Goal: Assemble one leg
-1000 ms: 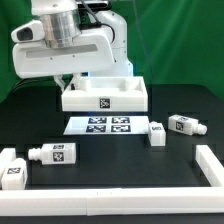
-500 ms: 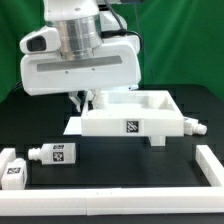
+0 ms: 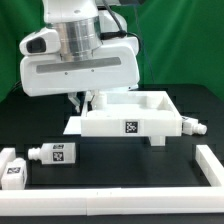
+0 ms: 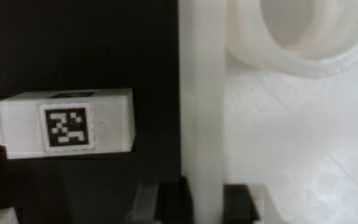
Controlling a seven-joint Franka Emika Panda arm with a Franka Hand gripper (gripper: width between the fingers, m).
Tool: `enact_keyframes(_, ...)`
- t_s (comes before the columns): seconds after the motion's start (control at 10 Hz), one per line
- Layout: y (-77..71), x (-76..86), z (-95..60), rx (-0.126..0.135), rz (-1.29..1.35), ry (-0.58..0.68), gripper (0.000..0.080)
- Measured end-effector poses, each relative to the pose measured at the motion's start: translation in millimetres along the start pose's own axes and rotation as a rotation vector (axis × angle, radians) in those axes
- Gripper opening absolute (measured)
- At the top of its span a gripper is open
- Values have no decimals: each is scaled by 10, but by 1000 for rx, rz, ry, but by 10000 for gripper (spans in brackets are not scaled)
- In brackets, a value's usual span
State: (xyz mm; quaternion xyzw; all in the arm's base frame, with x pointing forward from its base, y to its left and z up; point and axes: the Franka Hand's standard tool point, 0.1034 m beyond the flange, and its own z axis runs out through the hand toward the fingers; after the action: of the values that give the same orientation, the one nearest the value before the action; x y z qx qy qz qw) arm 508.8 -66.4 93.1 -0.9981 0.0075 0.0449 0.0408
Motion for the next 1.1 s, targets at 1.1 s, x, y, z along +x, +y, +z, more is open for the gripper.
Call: enact_keyframes(1.1,-315,451,709,-37,-18,8,54)
